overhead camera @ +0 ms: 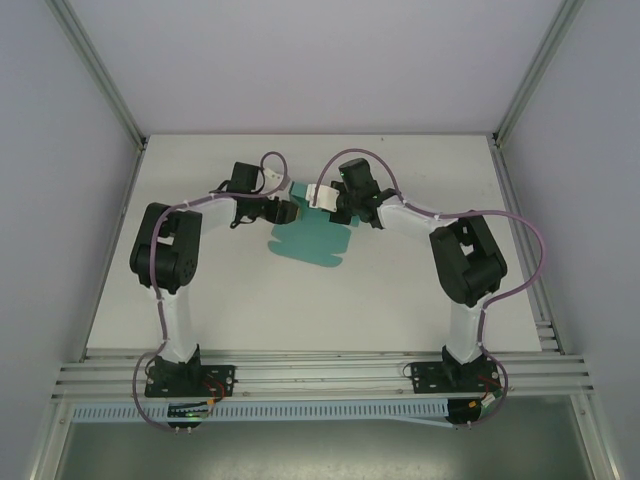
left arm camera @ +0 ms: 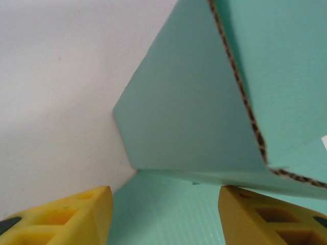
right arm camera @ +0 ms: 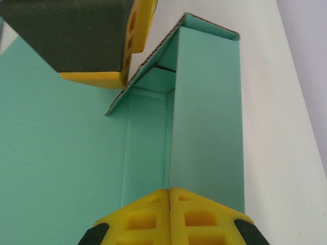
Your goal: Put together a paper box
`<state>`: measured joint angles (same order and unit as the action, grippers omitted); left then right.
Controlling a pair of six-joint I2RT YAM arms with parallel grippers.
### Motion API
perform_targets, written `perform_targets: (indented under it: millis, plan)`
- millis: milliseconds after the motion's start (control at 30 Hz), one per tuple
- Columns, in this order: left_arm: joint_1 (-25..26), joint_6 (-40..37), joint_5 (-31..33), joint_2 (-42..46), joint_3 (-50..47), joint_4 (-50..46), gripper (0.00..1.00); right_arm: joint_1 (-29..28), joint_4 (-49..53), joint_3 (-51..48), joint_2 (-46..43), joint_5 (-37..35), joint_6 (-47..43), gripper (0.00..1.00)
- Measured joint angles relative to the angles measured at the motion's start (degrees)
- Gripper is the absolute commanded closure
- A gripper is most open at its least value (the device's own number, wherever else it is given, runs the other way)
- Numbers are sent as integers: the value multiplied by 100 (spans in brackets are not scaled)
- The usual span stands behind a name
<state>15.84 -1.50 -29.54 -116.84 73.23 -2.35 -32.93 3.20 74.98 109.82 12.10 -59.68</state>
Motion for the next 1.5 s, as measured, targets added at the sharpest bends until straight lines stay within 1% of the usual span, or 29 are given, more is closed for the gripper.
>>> perform_targets:
  millis: [100,200,333,467,533,600,667,733,833,900,967,1167,1267,1300,1400,1467,1500]
  plan:
    - [17,-92,70,-85,192,-7,40,2,55,17,0,-7,-2,100]
    - [31,-170,107,-109,334,-26,32,7,122,31,0,-48,-2,100]
    - [31,-118,52,-57,352,-138,25,7,131,28,0,-136,-2,100]
    - [37,129,-57,439,-127,-138,17,7,127,28,0,-216,-2,100]
    - [37,382,-195,723,-264,-162,18,7,118,28,0,-245,-2,100]
    - [37,643,-334,841,-195,-138,22,4,114,28,0,-264,0,100]
    - [37,874,-380,807,90,-262,28,4,109,28,-2,-282,0,100]
    - [37,1025,-404,660,487,-413,33,4,94,28,-4,-304,2,100]
    - [37,1167,-444,323,1088,-608,37,4,57,28,-4,-330,9,100]
    - [37,1217,-452,131,1303,-734,45,4,26,24,-4,-356,22,100]
    - [37,1244,-455,-13,1370,-879,49,4,17,24,-4,-372,24,100]
    - [37,1250,-431,-153,1338,-1211,51,-4,15,24,-7,-420,48,100]
    - [37,1239,-476,-151,1335,-1202,59,-7,15,24,-7,-437,81,100]
    - [37,1241,-476,-151,1335,-1200,63,-7,13,24,-7,-446,114,100]
    - [66,1255,-470,-192,1460,-1281,70,-22,7,24,-7,-461,157,100]
    - [94,1235,-437,-315,1661,-1318,79,-28,2,24,-7,-514,175,100]
    - [107,1228,-417,-376,1762,-1329,84,-33,-2,24,-7,-555,195,98]
